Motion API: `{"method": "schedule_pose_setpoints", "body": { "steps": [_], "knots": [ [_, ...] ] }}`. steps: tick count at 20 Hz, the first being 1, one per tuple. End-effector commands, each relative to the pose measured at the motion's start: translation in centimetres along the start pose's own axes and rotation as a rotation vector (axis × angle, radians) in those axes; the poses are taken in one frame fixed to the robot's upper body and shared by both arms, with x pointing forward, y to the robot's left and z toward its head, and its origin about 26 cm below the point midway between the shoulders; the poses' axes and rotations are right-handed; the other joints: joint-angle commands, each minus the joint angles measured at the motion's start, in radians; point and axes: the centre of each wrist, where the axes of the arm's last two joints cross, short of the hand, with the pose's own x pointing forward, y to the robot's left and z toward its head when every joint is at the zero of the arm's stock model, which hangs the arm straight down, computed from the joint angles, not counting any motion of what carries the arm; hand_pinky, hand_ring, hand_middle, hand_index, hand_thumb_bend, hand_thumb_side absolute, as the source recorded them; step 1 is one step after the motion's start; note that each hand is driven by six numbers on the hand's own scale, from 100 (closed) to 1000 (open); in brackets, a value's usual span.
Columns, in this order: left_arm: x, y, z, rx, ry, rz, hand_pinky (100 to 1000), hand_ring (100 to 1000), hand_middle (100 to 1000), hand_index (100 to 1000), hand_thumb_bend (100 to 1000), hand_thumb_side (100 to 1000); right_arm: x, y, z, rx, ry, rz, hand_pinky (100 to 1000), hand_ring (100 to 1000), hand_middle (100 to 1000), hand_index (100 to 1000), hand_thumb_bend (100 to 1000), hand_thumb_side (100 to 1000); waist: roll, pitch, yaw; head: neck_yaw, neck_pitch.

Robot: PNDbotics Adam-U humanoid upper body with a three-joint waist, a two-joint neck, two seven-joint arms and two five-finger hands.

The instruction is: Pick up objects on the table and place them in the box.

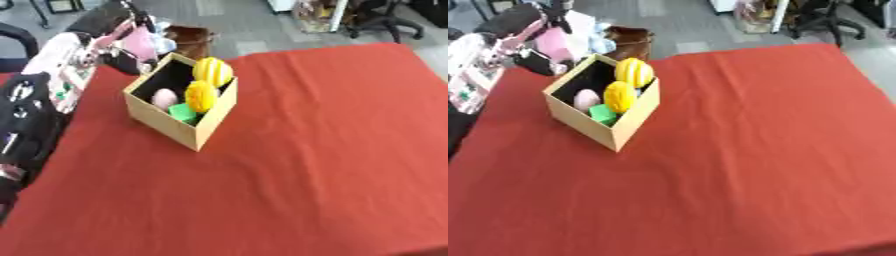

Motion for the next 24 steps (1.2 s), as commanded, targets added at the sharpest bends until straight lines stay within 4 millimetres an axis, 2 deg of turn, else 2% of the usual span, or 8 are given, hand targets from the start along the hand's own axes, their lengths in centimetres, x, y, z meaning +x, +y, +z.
{"method": "schedule_pose_setpoints", "body": {
  "steps": [1, 7, 8, 9, 11, 14, 19, 24],
  "knots": [
    [0.3, 0.0, -0.7, 0.047, 0.028, -0.033, 715, 601, 630, 788, 471, 100, 0.3, -0.6, -0.5, -0.006, -0.022, 0.004, 684, 600, 649, 850, 100, 246, 0.013, -0.012, -0.008, 0.011, -0.015],
    [-0.9, -1.4, -0.5, 0.060, 0.107, -0.063, 787, 763, 806, 886, 574, 279, 0.0, -0.5, -0.3, -0.006, -0.006, 0.000, 681, 598, 646, 850, 100, 255, 0.015, -0.011, -0.014, 0.009, -0.015],
    [-1.1, -1.4, -0.4, 0.064, 0.117, -0.057, 789, 765, 810, 888, 578, 285, 0.0, -0.5, -0.3, -0.006, -0.003, 0.000, 681, 598, 646, 850, 100, 255, 0.015, -0.012, -0.013, 0.007, -0.015],
    [-1.3, -1.3, -0.4, 0.072, 0.126, -0.052, 803, 781, 828, 895, 603, 366, -0.1, -0.5, -0.2, -0.006, -0.001, 0.000, 680, 597, 646, 850, 100, 256, 0.016, -0.012, -0.011, 0.006, -0.014],
    [-1.9, -0.9, -0.1, 0.092, 0.141, -0.035, 806, 784, 833, 898, 620, 437, -0.1, -0.5, -0.1, -0.007, 0.001, 0.001, 680, 597, 645, 849, 100, 258, 0.016, -0.013, -0.007, 0.003, -0.014],
    [-2.8, 0.1, 0.4, 0.156, 0.163, -0.005, 786, 743, 782, 881, 579, 430, -0.3, -0.5, 0.0, -0.009, 0.009, 0.002, 678, 596, 644, 850, 100, 261, 0.016, -0.012, 0.003, -0.001, -0.015],
    [-4.3, 2.4, 2.3, 0.330, 0.118, 0.048, 755, 655, 700, 846, 427, 359, -0.6, -0.4, 0.5, -0.008, 0.018, -0.006, 679, 598, 648, 857, 100, 271, 0.018, -0.011, 0.033, -0.014, -0.011],
    [-5.7, 2.2, 5.3, 0.477, 0.060, 0.114, 746, 629, 668, 826, 369, 325, -1.0, 0.2, 1.1, -0.007, 0.040, -0.038, 669, 593, 649, 874, 100, 296, 0.020, -0.009, 0.076, -0.017, -0.004]
  ]
}}
